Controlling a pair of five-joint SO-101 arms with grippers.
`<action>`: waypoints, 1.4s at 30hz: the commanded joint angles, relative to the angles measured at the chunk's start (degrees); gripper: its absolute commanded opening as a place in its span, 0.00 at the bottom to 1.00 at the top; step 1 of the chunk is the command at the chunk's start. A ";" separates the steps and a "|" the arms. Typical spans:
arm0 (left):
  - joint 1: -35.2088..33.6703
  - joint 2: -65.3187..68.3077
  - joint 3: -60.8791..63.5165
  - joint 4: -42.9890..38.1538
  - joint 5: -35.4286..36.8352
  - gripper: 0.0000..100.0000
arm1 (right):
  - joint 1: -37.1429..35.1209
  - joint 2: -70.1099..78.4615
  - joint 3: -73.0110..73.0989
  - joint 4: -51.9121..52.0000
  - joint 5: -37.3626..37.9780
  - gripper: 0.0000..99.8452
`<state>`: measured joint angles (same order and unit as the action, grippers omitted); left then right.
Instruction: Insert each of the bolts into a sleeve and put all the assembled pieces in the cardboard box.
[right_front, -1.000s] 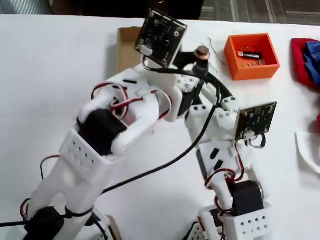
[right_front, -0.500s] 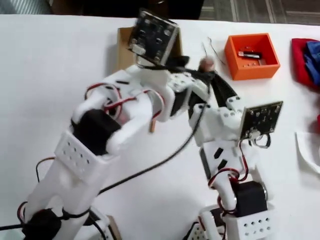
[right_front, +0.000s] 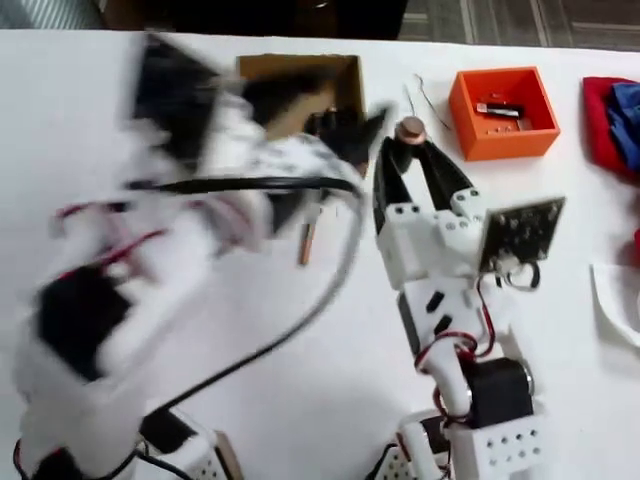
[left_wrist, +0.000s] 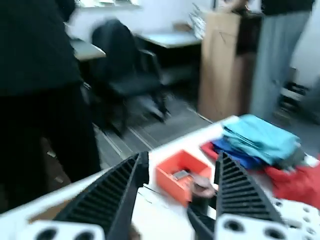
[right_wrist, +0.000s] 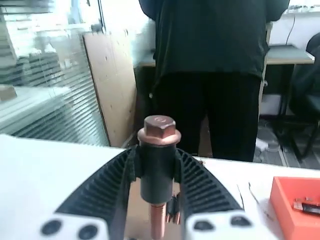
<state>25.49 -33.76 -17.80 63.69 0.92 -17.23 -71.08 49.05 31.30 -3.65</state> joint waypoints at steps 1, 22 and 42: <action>-8.70 -2.02 -4.88 3.96 -5.98 0.23 | 0.75 6.37 -6.07 0.31 0.00 0.02; -42.29 2.64 60.53 -7.30 -10.73 0.23 | -2.42 100.44 -104.35 32.84 -0.44 0.02; -42.99 2.81 85.41 -35.69 -11.08 0.23 | -5.93 135.60 -132.66 28.00 -0.53 0.02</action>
<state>-17.14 -31.03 66.51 31.34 -9.89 -22.95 64.75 -79.38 61.71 -3.65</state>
